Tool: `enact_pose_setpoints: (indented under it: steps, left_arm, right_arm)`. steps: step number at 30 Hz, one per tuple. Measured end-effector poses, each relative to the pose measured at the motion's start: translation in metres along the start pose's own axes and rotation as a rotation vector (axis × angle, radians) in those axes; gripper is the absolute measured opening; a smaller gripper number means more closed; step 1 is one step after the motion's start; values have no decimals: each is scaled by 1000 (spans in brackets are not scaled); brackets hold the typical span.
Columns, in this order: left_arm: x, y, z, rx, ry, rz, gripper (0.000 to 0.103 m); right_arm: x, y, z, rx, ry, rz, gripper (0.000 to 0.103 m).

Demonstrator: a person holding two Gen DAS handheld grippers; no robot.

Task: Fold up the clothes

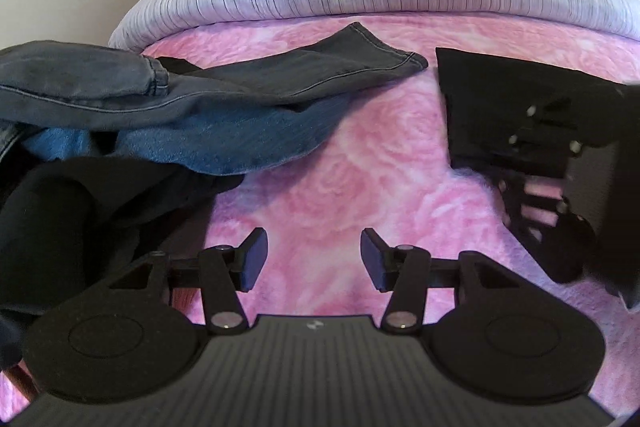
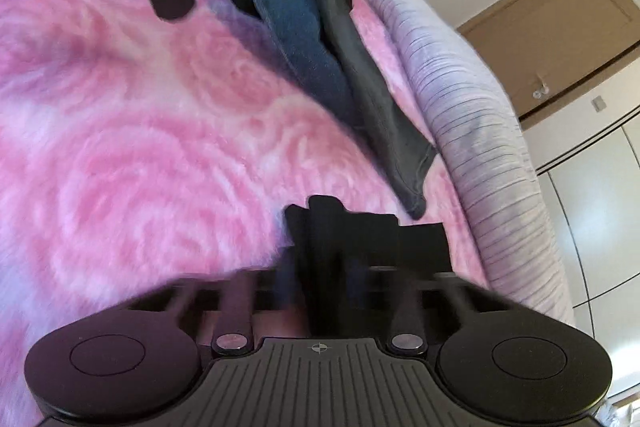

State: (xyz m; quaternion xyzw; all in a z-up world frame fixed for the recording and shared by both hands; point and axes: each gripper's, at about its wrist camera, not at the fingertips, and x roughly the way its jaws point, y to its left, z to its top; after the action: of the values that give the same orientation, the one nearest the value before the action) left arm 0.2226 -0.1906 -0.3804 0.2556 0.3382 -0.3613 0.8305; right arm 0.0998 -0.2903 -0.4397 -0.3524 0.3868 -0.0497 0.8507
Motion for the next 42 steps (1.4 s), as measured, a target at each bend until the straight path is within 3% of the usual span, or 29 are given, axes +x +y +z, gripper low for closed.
enact_pose_setpoints:
  steps: [4,6,9,11,14,16,18,20,23,27,30,33,35,38,42]
  left_arm:
    - [-10,-14,6,55,-19,-28,47]
    - [-13,-28,12,96,-21,-59,47]
    - [-17,-60,25,172,-24,-120,47]
    - [-21,-88,35,219,-30,-166,47]
    - [-25,-137,49,285,-39,-257,47]
    - [-27,-175,55,340,-58,-319,47]
    - [-30,-215,60,397,-72,-382,47]
    - [-34,-251,63,450,-84,-425,47]
    - [-42,-298,68,523,-104,-482,47]
    - [-52,-352,77,617,-133,-549,47]
    - [-50,-383,84,678,-148,-603,48]
    - [-37,-414,91,754,-157,-631,48]
    - [-28,-434,102,790,-159,-651,48]
    - [-13,-460,122,818,-150,-681,48]
    - [23,-503,139,893,-81,-672,47]
  right_arm:
    - [-20,-47,1,223,-56,37,3]
    - [-51,-93,-7,394,-125,-8,3]
    - [-122,-176,-57,742,-208,-160,3]
    - [-178,-216,-121,1027,-221,-300,3]
    - [-226,-227,-239,1341,-92,-498,3]
    - [-228,-216,-320,1551,58,-555,3]
    - [-215,-198,-394,1745,210,-540,3]
    - [-202,-183,-441,1890,272,-473,3]
    - [-202,-185,-450,1877,237,-423,3]
    - [-230,-204,-461,2003,155,-411,3]
    - [-253,-225,-462,1924,61,-405,3]
    - [-236,-217,-488,1977,164,-339,3]
    - [-237,-211,-500,2025,169,-339,3]
    - [-237,-209,-501,1996,169,-346,3]
    - [-224,-207,-517,2026,184,-307,3]
